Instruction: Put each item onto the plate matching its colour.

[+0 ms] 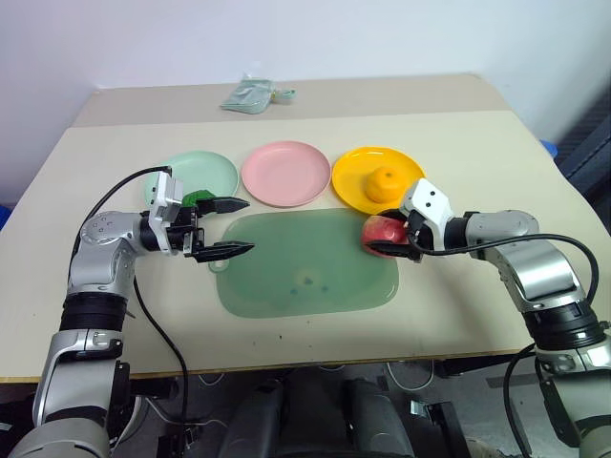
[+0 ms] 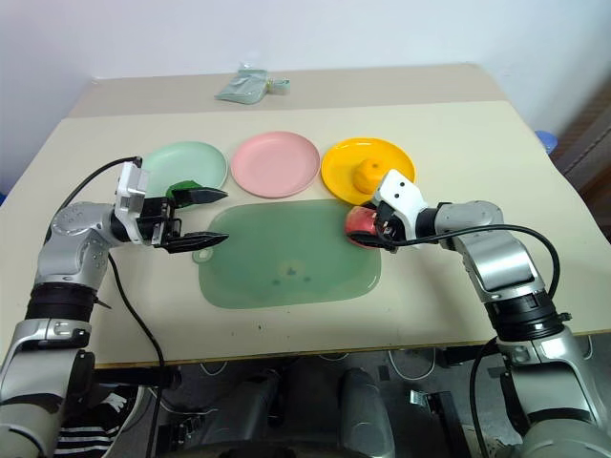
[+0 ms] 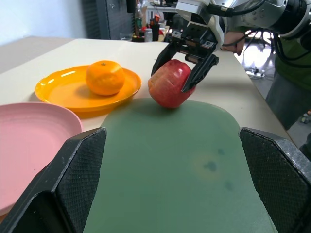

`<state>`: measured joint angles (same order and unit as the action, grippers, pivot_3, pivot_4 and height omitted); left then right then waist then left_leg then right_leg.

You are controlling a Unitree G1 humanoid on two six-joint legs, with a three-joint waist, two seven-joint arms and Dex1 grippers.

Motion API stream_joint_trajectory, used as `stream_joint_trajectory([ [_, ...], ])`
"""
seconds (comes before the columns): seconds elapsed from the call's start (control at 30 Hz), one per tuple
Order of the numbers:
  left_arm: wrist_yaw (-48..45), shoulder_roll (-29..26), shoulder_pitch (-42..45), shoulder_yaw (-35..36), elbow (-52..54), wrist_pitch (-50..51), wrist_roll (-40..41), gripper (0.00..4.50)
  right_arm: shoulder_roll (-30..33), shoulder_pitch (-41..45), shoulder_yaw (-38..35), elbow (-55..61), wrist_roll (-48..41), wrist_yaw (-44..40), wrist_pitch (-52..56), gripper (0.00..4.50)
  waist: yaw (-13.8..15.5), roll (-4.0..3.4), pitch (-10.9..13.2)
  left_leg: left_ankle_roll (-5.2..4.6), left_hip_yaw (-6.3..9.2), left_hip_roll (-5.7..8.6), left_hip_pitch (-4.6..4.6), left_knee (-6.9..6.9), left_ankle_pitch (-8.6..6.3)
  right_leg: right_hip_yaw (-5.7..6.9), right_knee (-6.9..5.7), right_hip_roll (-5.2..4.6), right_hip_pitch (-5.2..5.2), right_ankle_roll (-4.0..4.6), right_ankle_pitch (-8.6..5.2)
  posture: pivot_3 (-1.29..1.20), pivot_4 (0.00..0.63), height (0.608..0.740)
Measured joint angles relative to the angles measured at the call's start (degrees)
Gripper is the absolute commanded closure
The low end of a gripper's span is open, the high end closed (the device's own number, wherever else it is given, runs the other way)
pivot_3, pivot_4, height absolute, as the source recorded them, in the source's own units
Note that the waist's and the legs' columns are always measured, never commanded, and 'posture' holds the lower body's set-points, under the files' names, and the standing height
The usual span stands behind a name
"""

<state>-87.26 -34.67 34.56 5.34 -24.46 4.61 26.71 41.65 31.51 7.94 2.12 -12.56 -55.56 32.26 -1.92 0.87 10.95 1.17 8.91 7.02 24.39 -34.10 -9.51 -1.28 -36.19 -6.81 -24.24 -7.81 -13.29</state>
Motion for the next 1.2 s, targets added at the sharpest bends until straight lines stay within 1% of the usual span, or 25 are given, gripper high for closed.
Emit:
stream_joint_trajectory([
  [0.1,-0.01,0.00,0.00,0.00,0.00,0.00,0.00,0.00,-0.49,0.03,-0.62,0.01,-0.57,0.08,0.82,1.72,-0.02,0.00,0.00,0.00,0.00,0.00,0.00,0.00,0.00,0.00,0.00,0.00,-0.01,0.00,0.00,0.00,0.150,0.740],
  [0.17,0.00,-0.02,-0.01,0.04,0.00,0.04,0.02,0.00,-2.15,0.31,-2.17,-0.09,-2.51,0.66,2.65,1.72,-0.03,0.00,0.00,0.00,0.01,0.00,0.01,0.00,0.00,0.00,-0.01,0.00,-0.02,0.00,0.00,0.00,0.150,0.740],
  [0.3,1.71,0.07,0.44,0.15,-0.39,-0.76,-0.11,0.00,-8.66,5.87,-6.08,1.19,-9.68,2.84,7.55,1.72,-0.68,-0.06,0.04,0.01,0.02,-0.02,0.02,0.07,0.01,-0.02,-0.04,0.02,-0.13,0.01,0.00,0.00,0.150,0.740],
  [0.37,4.77,0.05,1.90,0.32,-3.04,-3.85,-2.20,0.00,-10.89,9.80,-6.07,1.64,-10.05,4.41,7.26,1.72,-0.53,-0.05,0.03,0.01,0.04,-0.02,0.01,0.07,0.01,0.00,-0.05,0.03,-0.12,0.01,0.00,0.00,0.150,0.740],
  [0.43,8.74,0.06,3.24,0.51,-6.49,-8.02,-5.05,0.00,-14.57,12.89,-4.81,0.78,-8.96,6.27,5.04,1.72,-0.49,-0.04,0.03,0.01,0.03,0.01,0.02,0.07,0.01,-0.01,-0.03,0.01,-0.10,0.01,0.01,0.00,0.150,0.740],
  [0.47,10.45,0.07,3.69,0.58,-7.96,-9.38,-6.16,0.00,-17.36,14.41,-3.97,-1.12,-8.06,7.79,3.65,1.72,-0.59,-0.03,0.02,0.01,0.02,0.01,0.02,0.06,0.01,-0.01,-0.04,0.02,-0.10,0.00,0.01,0.00,0.150,0.740],
  [0.57,14.59,0.67,5.37,0.38,-11.81,-12.70,-9.05,0.00,-25.82,20.79,1.23,-12.48,-0.35,15.33,-4.31,1.72,-0.69,-0.04,0.02,0.05,0.01,0.01,0.01,0.09,0.03,-0.02,-0.14,0.03,-0.19,0.02,0.03,0.00,0.150,0.740],
  [0.67,16.48,1.02,6.08,0.26,-13.33,-14.15,-10.16,0.00,-32.17,25.94,6.99,-27.22,8.54,22.81,-15.39,1.72,-0.66,-0.04,0.02,0.05,0.02,0.04,0.03,0.15,0.03,-0.03,-0.16,0.03,-0.22,0.03,0.03,0.00,0.150,0.740],
  [0.73,17.51,1.07,6.09,0.25,-13.42,-14.22,-10.52,0.00,-35.77,28.73,8.98,-37.58,13.05,27.52,-22.41,1.72,-0.62,-0.04,0.02,0.06,0.06,0.06,0.04,0.15,0.04,-0.03,-0.16,0.03,-0.22,0.03,0.03,0.00,0.150,0.740],
  [0.83,19.20,1.05,5.72,0.26,-12.77,-13.92,-11.01,0.00,-39.02,32.98,10.03,-51.07,17.72,33.52,-31.23,1.72,-0.66,-0.04,0.03,0.10,0.14,0.07,0.04,0.16,0.06,-0.02,-0.17,0.06,-0.23,0.03,0.03,0.00,0.150,0.740],
  [0.97,21.63,0.98,3.81,0.44,-10.44,-12.79,-11.05,0.00,-39.26,38.33,10.74,-63.22,22.88,39.94,-39.11,1.72,-0.88,-0.05,0.03,0.15,0.19,0.05,0.02,0.23,0.09,-0.03,-0.19,0.14,-0.25,0.05,0.03,0.00,0.150,0.740],
  [1.03,22.47,0.96,3.30,0.49,-9.77,-12.37,-11.06,0.00,-39.47,39.14,10.47,-66.99,23.76,40.45,-40.95,0.69,-1.08,-0.05,0.03,0.19,0.22,0.04,0.01,0.26,0.11,-0.03,-0.23,0.16,-0.27,0.06,0.02,0.00,0.150,0.740],
  [1.1,22.89,0.89,2.97,0.54,-8.84,-12.28,-11.05,0.00,-40.14,39.12,8.89,-69.88,23.21,38.72,-41.38,0.06,-1.41,-0.05,0.03,0.19,0.23,0.05,0.01,0.26,0.12,-0.03,-0.24,0.16,-0.27,0.06,0.03,0.00,0.150,0.740],
  [1.2,23.12,0.87,2.70,0.59,-8.18,-12.15,-11.00,0.00,-40.48,39.06,9.33,-71.76,25.29,39.42,-43.11,0.06,-2.11,-0.07,0.04,0.21,0.25,0.05,0.02,0.29,0.13,-0.03,-0.30,0.16,-0.32,0.07,0.02,0.00,0.150,0.740],
])
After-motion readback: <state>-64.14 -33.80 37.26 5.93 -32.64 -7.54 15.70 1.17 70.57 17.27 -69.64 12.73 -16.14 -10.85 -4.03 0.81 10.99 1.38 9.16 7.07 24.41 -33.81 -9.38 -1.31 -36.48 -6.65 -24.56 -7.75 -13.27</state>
